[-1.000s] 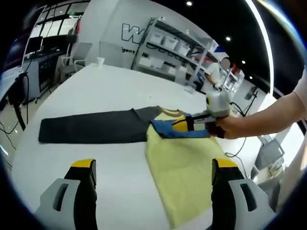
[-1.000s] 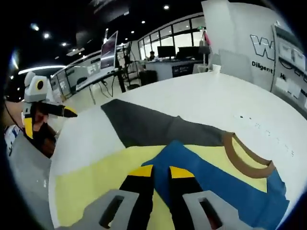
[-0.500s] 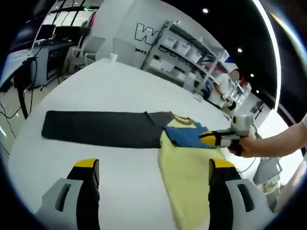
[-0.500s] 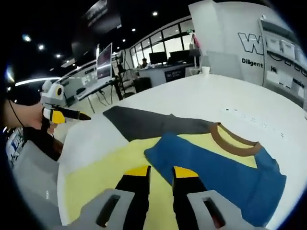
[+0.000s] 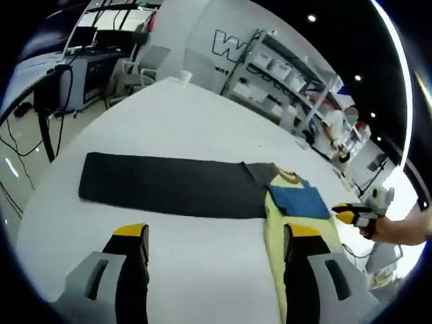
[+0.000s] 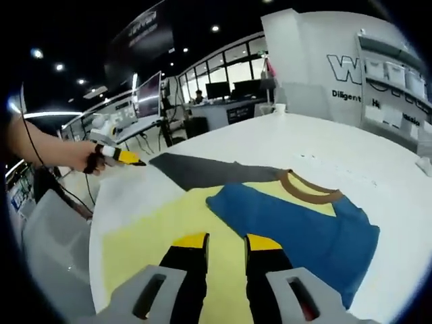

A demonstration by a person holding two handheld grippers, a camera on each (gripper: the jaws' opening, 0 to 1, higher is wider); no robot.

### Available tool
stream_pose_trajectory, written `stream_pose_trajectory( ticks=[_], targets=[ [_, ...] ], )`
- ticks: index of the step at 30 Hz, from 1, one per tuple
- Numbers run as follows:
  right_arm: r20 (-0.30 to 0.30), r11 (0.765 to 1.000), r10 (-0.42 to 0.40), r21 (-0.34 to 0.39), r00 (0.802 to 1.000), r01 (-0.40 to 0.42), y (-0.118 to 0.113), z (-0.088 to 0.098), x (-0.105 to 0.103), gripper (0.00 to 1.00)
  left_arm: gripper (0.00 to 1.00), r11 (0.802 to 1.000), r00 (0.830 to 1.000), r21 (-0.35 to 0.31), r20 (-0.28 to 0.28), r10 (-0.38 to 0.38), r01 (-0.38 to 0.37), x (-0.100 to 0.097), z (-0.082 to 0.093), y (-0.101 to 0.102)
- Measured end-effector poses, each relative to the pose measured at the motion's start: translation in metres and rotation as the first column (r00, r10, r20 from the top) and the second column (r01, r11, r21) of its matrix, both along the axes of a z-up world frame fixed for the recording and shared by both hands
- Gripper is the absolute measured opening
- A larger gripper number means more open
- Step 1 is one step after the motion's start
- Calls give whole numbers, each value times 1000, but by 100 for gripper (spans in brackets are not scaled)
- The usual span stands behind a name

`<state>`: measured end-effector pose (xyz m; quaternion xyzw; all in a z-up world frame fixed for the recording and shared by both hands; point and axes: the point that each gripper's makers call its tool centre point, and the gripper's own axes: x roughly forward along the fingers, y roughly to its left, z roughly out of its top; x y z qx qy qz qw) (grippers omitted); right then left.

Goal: Fold the garment on the visible template until the final outline fits inside the template.

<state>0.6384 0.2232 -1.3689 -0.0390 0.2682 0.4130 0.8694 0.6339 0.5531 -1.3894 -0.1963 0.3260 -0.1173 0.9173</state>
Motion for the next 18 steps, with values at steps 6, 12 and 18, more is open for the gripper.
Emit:
stream_pose_trajectory(
  ticks=[6,12,18],
  targets=[
    [22,1000,-12,8,1000,12,-9,11,-10,14,72,999,998,12,-23,51,-51,6,-10,23],
    [38,1000,-27,9,999,27,-19,16,-23,14,66,985,985,32,-36,171,-170,6,-13,53],
    [41,999,-40,4,998,40,-27,17,-31,13,61,963,962,16,-49,270,-269,6,-15,79]
  ],
)
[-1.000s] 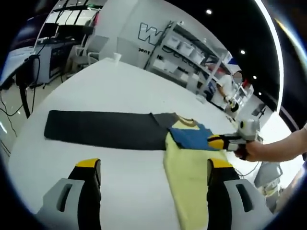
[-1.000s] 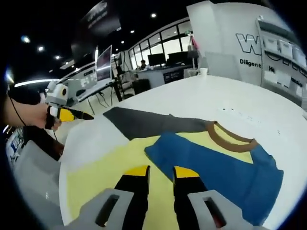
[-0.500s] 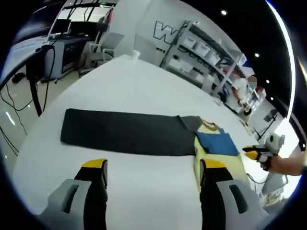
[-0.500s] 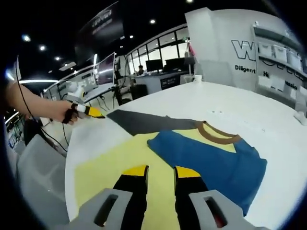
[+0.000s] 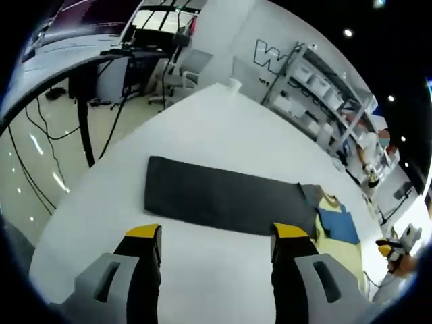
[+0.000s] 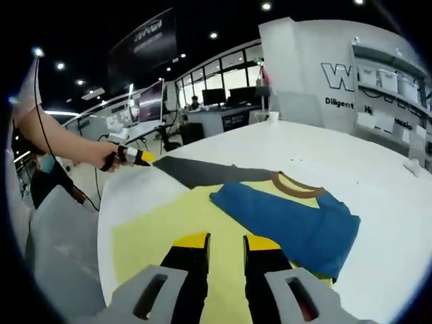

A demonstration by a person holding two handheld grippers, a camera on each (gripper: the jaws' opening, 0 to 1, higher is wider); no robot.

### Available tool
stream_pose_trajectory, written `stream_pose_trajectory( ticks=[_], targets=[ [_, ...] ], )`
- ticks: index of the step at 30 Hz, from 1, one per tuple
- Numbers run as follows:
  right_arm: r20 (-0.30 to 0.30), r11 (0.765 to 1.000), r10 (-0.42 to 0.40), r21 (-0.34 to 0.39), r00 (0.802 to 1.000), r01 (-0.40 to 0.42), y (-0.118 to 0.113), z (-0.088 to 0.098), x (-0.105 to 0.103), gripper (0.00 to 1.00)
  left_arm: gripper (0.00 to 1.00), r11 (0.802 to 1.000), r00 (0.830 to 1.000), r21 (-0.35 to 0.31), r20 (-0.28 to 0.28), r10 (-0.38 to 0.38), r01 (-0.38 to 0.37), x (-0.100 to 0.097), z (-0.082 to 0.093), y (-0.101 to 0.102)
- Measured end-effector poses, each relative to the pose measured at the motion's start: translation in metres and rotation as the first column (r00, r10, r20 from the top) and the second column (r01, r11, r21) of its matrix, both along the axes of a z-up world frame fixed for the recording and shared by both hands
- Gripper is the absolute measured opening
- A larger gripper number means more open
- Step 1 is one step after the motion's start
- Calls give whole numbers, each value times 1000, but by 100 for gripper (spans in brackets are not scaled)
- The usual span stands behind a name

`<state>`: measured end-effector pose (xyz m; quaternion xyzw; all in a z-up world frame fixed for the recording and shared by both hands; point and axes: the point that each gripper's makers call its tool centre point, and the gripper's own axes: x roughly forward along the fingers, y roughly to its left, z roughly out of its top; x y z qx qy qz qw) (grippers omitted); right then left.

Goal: Fold the garment on the visible template until the final outline fits inside the template.

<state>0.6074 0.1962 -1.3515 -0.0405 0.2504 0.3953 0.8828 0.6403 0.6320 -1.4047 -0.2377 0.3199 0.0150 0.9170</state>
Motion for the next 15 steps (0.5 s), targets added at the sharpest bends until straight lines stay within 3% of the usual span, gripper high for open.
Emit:
stream_pose_trajectory(
  ticks=[7,15],
  targets=[
    [14,1000,-30,4,999,30,-7,7,0,13,56,999,999,19,-18,32,-32,4,-6,15],
    [17,999,-44,-9,999,44,-14,7,-2,12,47,997,997,-17,-21,78,-79,11,-7,24]
  ],
)
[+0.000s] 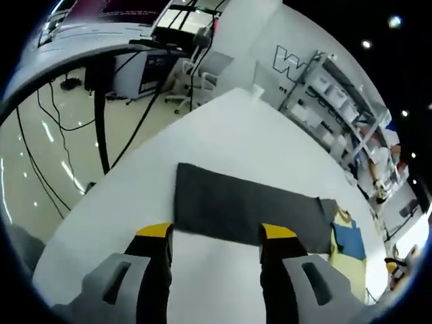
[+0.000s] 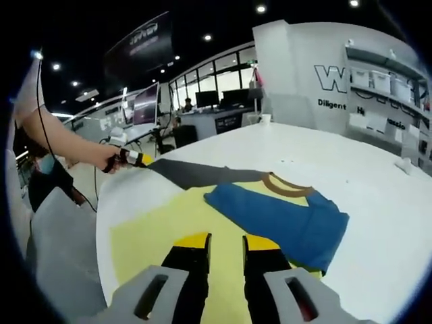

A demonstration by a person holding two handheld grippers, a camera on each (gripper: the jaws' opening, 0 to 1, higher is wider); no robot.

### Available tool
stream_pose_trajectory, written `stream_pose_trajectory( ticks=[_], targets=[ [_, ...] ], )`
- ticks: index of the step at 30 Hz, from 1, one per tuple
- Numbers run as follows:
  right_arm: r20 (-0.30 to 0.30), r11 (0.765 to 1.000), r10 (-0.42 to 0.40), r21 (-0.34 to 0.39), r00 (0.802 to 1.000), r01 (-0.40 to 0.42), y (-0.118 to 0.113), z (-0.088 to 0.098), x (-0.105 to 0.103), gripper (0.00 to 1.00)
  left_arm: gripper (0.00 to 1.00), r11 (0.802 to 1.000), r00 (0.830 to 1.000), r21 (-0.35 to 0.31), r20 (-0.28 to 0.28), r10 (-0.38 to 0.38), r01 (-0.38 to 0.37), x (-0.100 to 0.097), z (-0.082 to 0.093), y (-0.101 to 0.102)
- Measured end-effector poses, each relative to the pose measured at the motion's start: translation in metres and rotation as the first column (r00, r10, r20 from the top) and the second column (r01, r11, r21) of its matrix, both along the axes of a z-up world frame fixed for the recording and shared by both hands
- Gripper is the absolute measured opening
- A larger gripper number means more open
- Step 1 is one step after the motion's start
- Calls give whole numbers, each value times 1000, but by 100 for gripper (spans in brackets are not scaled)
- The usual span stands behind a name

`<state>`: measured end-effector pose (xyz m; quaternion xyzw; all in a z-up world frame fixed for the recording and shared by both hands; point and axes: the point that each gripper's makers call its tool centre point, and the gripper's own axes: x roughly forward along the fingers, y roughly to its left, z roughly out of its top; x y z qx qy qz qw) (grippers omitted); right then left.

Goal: Fold the garment on the visible template until the final outline fits inside the template.

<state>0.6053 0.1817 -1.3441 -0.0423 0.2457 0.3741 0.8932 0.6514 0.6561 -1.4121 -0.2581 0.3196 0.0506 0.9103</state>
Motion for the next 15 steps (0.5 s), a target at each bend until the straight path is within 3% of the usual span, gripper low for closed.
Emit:
stream_pose_trajectory(
  ticks=[7,15],
  targets=[
    [0,1000,-17,-1,1000,17,-4,0,1,11,30,997,998,-20,-19,68,-68,-2,-3,13],
    [2,1000,-23,-10,1000,23,-8,0,1,10,14,996,995,3,-41,88,-88,-3,-9,20]
  ],
)
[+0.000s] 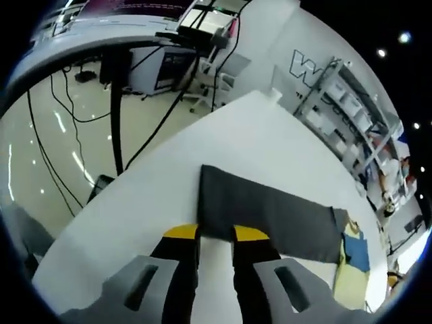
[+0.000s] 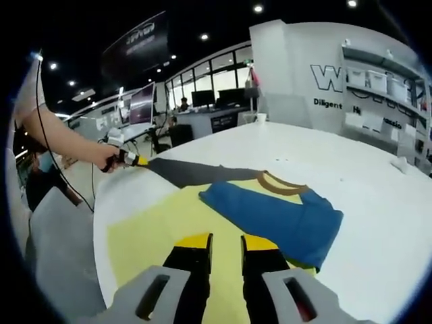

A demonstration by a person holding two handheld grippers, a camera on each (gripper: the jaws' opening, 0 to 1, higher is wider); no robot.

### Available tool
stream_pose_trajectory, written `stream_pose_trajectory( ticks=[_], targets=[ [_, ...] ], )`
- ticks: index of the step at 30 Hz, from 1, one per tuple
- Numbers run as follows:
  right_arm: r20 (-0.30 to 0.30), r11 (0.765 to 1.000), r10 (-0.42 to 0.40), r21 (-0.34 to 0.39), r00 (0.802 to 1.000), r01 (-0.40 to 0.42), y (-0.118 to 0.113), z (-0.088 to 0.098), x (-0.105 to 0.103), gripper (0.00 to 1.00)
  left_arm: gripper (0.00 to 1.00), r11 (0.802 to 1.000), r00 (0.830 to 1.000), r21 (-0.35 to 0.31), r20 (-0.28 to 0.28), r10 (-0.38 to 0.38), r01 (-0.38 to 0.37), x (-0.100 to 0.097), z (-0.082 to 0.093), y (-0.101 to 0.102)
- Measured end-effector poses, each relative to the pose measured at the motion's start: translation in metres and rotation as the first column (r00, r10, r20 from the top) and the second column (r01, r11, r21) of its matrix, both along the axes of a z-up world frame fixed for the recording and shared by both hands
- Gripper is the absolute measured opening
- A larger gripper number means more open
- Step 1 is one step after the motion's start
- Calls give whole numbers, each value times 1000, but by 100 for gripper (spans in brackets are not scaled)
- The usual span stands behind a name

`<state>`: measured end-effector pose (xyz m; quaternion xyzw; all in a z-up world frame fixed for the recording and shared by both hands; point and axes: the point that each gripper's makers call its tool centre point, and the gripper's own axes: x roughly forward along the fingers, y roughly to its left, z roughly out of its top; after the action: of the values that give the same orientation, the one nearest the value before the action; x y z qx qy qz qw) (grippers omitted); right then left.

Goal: Fold the garment on the visible template until the final outline fits inside the template.

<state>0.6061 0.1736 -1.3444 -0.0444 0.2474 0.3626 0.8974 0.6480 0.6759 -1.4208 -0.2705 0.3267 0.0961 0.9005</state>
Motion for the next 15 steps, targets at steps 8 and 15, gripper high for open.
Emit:
stream_pose_trajectory(
  ticks=[8,15],
  targets=[
    [5,1000,-7,0,1000,7,-4,2,2,9,3,1000,1000,13,-24,4,-4,-2,-1,-4],
    [6,1000,-12,-6,1000,12,-8,2,4,8,2,1000,1000,13,25,6,-6,3,17,-4]
  ],
)
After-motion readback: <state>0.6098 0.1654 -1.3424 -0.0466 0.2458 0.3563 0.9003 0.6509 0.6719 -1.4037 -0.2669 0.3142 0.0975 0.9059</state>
